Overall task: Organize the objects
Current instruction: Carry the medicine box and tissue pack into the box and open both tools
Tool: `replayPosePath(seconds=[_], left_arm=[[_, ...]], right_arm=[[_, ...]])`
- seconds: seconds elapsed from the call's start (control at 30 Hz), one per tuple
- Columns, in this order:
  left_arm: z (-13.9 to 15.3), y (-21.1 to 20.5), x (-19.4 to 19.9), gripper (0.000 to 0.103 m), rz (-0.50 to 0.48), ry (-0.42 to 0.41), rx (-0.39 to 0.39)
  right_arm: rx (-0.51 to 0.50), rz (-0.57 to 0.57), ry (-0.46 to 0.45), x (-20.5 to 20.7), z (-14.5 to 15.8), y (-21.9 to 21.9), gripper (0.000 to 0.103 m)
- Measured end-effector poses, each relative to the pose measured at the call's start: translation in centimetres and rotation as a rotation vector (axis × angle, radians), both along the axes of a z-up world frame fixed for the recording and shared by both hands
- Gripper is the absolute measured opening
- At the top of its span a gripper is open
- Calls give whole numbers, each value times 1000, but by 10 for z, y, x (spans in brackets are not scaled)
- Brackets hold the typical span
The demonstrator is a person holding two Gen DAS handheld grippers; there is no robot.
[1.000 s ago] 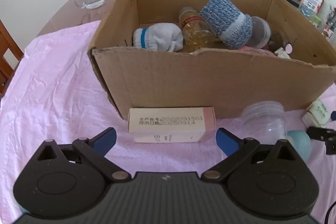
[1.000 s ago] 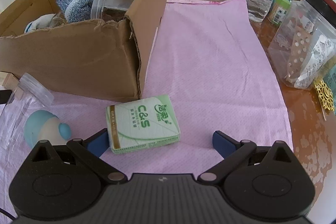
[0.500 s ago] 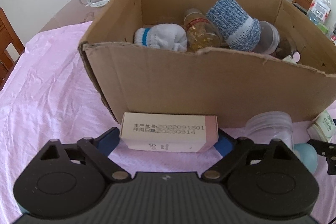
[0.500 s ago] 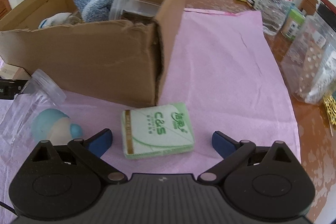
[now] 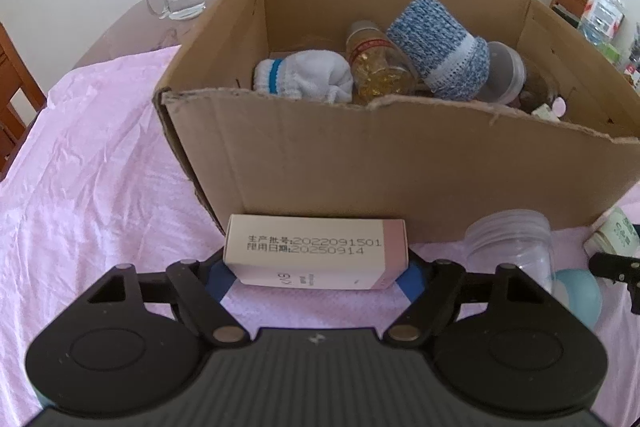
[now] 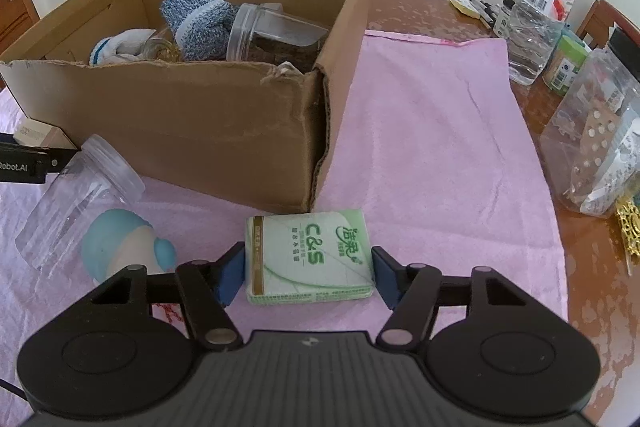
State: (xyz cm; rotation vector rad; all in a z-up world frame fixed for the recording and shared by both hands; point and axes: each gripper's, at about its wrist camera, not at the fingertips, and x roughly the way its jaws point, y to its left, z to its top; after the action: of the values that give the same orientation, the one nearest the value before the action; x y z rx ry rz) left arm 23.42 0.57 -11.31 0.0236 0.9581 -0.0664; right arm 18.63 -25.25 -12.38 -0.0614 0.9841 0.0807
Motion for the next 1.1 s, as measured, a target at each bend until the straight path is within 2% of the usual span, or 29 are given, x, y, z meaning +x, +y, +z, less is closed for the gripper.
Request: replayPosePath(seconds=[0.17,0.33,0.53,0.7,0.9,1.03,1.07,1.1], left_arm=[[10,1,-6,79,-58,15,25],[31,7,-17,79,-130,21,41],[76,10,-29,79,-240,48,48],[116,7,-26,79,-303,-2,67],[143,1,1,79,-317,-53,60],[149,-5,21,79,-310,-86,96],[150,-5,26,80,-303,-94,102],[150,-5,30,87,-290,-104,109]], right_arm=[[5,10,18,-5,7,-1,70],[21,37,11,-15,27,-2,70],[45,81,-19,-26,62,-4,70],[44,144,-86,-36,97,-4,70],[48,179,-163,-29,126,-3,70],[54,196,-201,-22,137,2,70],[52,200,-210,-21,139,4,70],[51,205,-216,-19,142,5,70]])
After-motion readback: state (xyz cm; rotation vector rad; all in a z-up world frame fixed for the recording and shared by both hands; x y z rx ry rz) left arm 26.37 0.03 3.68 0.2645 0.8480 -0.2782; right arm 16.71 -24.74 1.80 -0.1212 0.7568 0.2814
